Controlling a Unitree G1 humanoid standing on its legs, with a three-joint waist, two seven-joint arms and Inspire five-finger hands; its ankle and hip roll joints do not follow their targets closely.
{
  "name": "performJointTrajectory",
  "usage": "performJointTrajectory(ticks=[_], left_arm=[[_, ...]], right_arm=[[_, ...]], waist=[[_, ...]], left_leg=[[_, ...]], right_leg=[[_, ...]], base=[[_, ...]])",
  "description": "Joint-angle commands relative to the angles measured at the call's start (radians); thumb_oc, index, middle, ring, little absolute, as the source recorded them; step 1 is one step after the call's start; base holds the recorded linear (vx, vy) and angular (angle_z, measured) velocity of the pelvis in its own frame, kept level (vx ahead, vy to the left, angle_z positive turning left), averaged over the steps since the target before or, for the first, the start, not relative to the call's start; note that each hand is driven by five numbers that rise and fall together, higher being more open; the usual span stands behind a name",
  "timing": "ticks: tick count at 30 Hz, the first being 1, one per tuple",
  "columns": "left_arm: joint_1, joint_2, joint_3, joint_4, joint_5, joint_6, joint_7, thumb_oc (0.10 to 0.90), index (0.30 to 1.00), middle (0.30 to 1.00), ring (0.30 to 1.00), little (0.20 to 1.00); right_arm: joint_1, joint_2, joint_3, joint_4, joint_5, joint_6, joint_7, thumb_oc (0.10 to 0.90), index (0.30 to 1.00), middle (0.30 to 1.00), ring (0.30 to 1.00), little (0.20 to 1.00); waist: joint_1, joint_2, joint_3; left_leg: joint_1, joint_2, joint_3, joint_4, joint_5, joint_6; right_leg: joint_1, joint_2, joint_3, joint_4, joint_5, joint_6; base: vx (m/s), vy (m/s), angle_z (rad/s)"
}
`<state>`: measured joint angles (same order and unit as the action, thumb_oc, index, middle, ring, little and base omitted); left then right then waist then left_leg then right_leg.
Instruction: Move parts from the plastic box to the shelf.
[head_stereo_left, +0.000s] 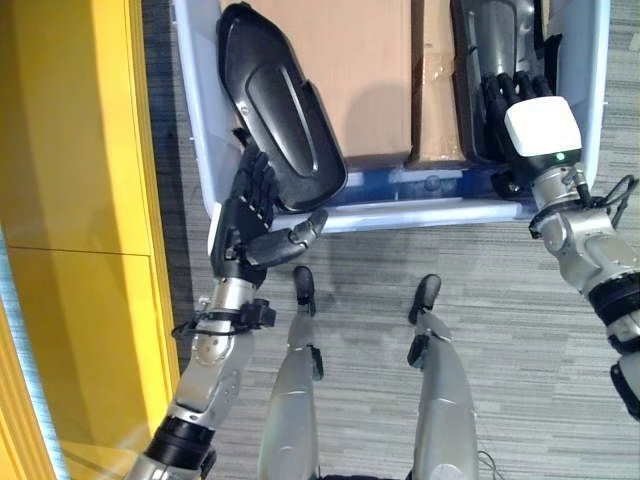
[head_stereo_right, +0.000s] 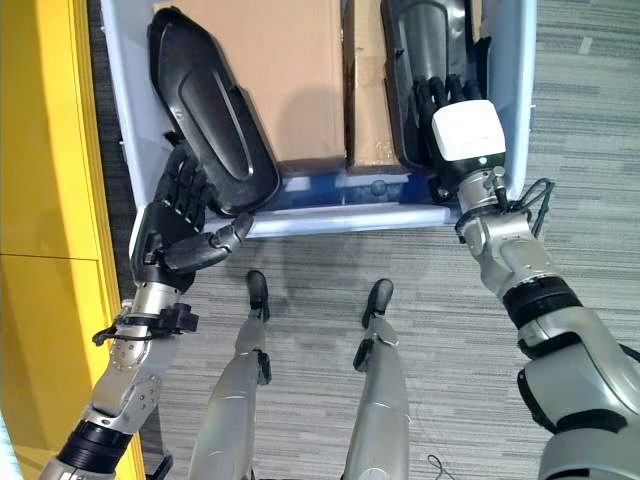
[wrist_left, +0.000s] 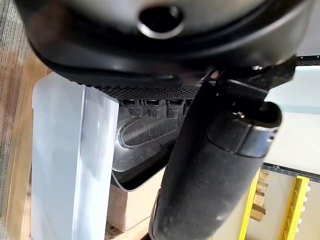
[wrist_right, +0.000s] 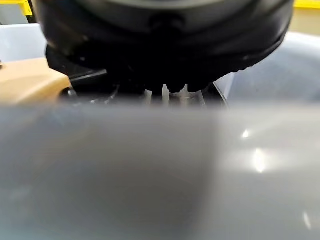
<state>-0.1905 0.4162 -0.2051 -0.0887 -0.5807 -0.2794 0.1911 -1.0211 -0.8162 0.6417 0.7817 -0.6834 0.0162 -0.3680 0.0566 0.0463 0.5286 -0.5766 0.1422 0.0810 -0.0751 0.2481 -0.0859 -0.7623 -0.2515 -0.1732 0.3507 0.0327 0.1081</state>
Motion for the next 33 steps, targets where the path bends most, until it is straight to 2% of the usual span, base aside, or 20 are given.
performJointTrajectory(ticks=[1, 4, 6, 8, 13, 19, 24, 26, 33], left_arm=[[0.006, 0.009, -0.036, -0.033, -0.003, -0.041, 0.012, 0.900, 1.000, 1.000, 1.000, 1.000], [-0.002, 0.006, -0.042, -0.031, -0.003, -0.041, 0.013, 0.900, 1.000, 1.000, 1.000, 1.000], [-0.010, -0.003, -0.053, -0.028, -0.002, -0.041, 0.017, 0.900, 1.000, 1.000, 1.000, 1.000], [-0.017, -0.009, -0.061, -0.023, -0.002, -0.042, 0.017, 0.900, 1.000, 1.000, 1.000, 1.000], [-0.024, -0.018, -0.066, -0.017, 0.000, -0.039, 0.020, 0.900, 1.000, 1.000, 1.000, 1.000], [-0.027, -0.025, -0.068, -0.006, 0.006, -0.034, 0.027, 0.900, 1.000, 1.000, 1.000, 1.000], [-0.027, -0.022, -0.050, 0.000, 0.020, -0.029, 0.046, 0.900, 1.000, 1.000, 1.000, 1.000], [-0.027, -0.021, -0.048, 0.004, 0.023, -0.023, 0.052, 0.900, 1.000, 1.000, 1.000, 1.000], [-0.024, -0.007, -0.048, 0.008, 0.028, -0.009, 0.043, 0.900, 1.000, 1.000, 1.000, 1.000]], right_arm=[[-0.025, 0.018, 0.115, 0.156, -0.033, 0.035, 0.056, 0.900, 1.000, 1.000, 1.000, 1.000], [-0.020, 0.047, 0.116, 0.192, -0.033, 0.039, 0.052, 0.900, 1.000, 1.000, 1.000, 1.000], [0.003, 0.096, 0.103, 0.241, -0.018, 0.044, 0.037, 0.900, 1.000, 1.000, 1.000, 1.000], [0.021, 0.128, 0.095, 0.273, -0.006, 0.045, 0.032, 0.400, 0.300, 0.300, 0.300, 0.300], [0.079, 0.182, 0.070, 0.291, 0.013, 0.044, 0.027, 0.400, 0.300, 0.300, 0.300, 0.300], [0.157, 0.228, 0.022, 0.220, 0.070, 0.031, 0.003, 0.400, 0.300, 0.300, 0.300, 0.300], [0.247, 0.228, -0.050, 0.013, 0.111, 0.020, -0.014, 0.400, 0.300, 0.300, 0.300, 0.300], [0.307, 0.232, -0.096, -0.094, 0.126, 0.013, -0.031, 0.400, 0.300, 0.300, 0.300, 0.300], [0.390, 0.219, -0.175, -0.237, 0.134, -0.001, -0.050, 0.400, 0.300, 0.300, 0.300, 0.300]], waist=[[0.019, 0.032, -0.009], [0.022, 0.037, -0.009], [0.027, 0.048, -0.009], [0.030, 0.053, -0.009], [0.028, 0.058, -0.009], [0.017, 0.048, -0.009], [-0.005, 0.026, -0.009], [-0.016, 0.014, -0.009], [-0.025, -0.005, -0.009]], left_leg=[[0.095, 0.086, 0.013, -0.012, -0.079, -0.091], [0.090, 0.084, 0.013, -0.012, -0.079, -0.089], [0.086, 0.080, 0.013, -0.012, -0.079, -0.087], [0.084, 0.077, 0.012, -0.012, -0.080, -0.086], [0.087, 0.072, 0.013, -0.012, -0.082, -0.083], [0.105, 0.071, 0.015, -0.012, -0.089, -0.080], [0.133, 0.074, 0.018, -0.012, -0.093, -0.081], [0.166, 0.073, 0.016, -0.012, -0.098, -0.081], [0.248, 0.072, 0.007, -0.012, -0.109, -0.083]], right_leg=[[0.047, -0.012, 0.021, -0.145, 0.062, 0.057], [0.039, -0.014, 0.022, -0.141, 0.061, 0.057], [0.035, -0.017, 0.021, -0.138, 0.060, 0.056], [0.033, -0.018, 0.020, -0.137, 0.060, 0.056], [0.037, -0.020, 0.019, -0.140, 0.061, 0.056], [0.051, -0.021, 0.017, -0.142, 0.061, 0.056], [0.082, -0.019, 0.015, -0.146, 0.061, 0.057], [0.129, -0.020, 0.008, -0.158, 0.063, 0.060], [0.250, -0.020, -0.007, -0.195, 0.072, 0.067]], base=[[0.00, 0.000, 0.00], [0.01, 0.004, 0.02], [0.00, 0.000, 0.00], [0.00, 0.009, 0.02], [0.00, 0.006, 0.02], [0.00, 0.000, 0.00], [0.00, 0.000, 0.00], [-0.02, 0.010, 0.04], [-0.02, 0.004, 0.06]])
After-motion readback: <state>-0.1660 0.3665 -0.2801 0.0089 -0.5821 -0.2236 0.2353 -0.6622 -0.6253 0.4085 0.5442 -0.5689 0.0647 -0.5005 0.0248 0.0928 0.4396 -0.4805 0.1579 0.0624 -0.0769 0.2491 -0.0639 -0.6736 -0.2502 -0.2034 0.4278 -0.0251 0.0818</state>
